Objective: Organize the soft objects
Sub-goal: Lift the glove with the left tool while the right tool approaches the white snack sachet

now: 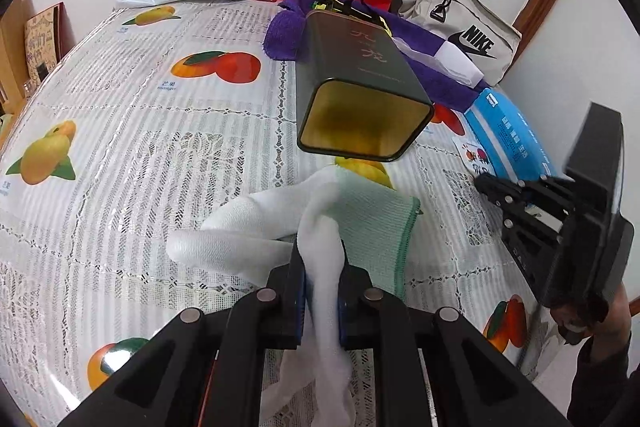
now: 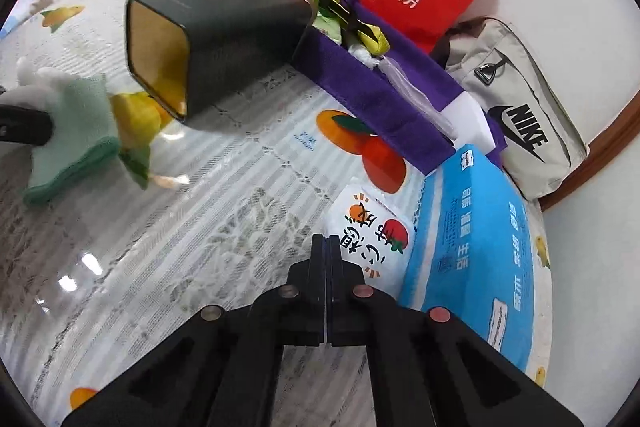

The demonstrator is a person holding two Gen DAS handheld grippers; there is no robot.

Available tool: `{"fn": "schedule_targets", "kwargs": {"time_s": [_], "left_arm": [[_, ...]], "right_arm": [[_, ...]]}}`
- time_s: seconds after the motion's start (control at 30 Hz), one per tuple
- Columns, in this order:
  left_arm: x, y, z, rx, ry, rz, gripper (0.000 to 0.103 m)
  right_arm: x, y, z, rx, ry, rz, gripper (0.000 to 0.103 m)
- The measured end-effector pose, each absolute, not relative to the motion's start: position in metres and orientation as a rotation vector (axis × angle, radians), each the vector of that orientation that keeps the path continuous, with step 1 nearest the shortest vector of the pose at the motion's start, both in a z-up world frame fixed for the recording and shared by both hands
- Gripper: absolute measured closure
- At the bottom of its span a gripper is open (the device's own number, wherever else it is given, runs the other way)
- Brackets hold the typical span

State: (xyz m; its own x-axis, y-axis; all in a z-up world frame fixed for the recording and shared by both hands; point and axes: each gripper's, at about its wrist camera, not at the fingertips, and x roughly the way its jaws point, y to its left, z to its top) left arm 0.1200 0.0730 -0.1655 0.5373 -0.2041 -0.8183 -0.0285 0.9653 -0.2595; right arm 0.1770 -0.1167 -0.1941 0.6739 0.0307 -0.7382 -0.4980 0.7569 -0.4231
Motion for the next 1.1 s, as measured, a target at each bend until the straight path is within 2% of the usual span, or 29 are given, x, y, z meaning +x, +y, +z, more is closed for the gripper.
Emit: {"fn": "schedule_targets", "kwargs": {"time_s": [0.37,0.6,0.73,0.77,0.83,0.87,0.9,1.1], "left_arm": [[0.105,0.069,-0.163,-0.236,0.997,-0.061,0.090],[0.088,0.063,-0.164,-0.239,0.994,-0.033,0.090],[0.083,0.061,-0.164,-0.255,0.983,-0.025,0.090],[0.082,0.060,-0.164,-0.257,0.978,-0.025,0.090],[0.080,0.061,-0.164,-0.272,0.971,-0.033,0.087],[0.079,0.061,-0.164,-0.282,0.969,-0.037,0.085],[0.078,0.061,-0.164,-0.286,0.968,-0.042,0.081],[0.074,0.054,-0.162,-0.283,0.957,-0.057,0.060]], "right_arm": [[0.122,-0.143,-0.168,-0.457,0.848,0.494,0.103],[0.088,-0.177,-0.175,-0.361,0.894,0.508,0.103],[0.074,-0.195,-0.182,-0.336,0.929,0.498,0.098],[0.071,-0.200,-0.183,-0.320,0.927,0.498,0.092],[0.066,-0.208,-0.182,-0.288,0.916,0.476,0.065],[0.065,-0.213,-0.182,-0.267,0.908,0.464,0.045],[0.063,-0.217,-0.181,-0.243,0.896,0.449,0.037],[0.083,-0.226,-0.188,-0.127,0.911,0.368,0.035]]}}
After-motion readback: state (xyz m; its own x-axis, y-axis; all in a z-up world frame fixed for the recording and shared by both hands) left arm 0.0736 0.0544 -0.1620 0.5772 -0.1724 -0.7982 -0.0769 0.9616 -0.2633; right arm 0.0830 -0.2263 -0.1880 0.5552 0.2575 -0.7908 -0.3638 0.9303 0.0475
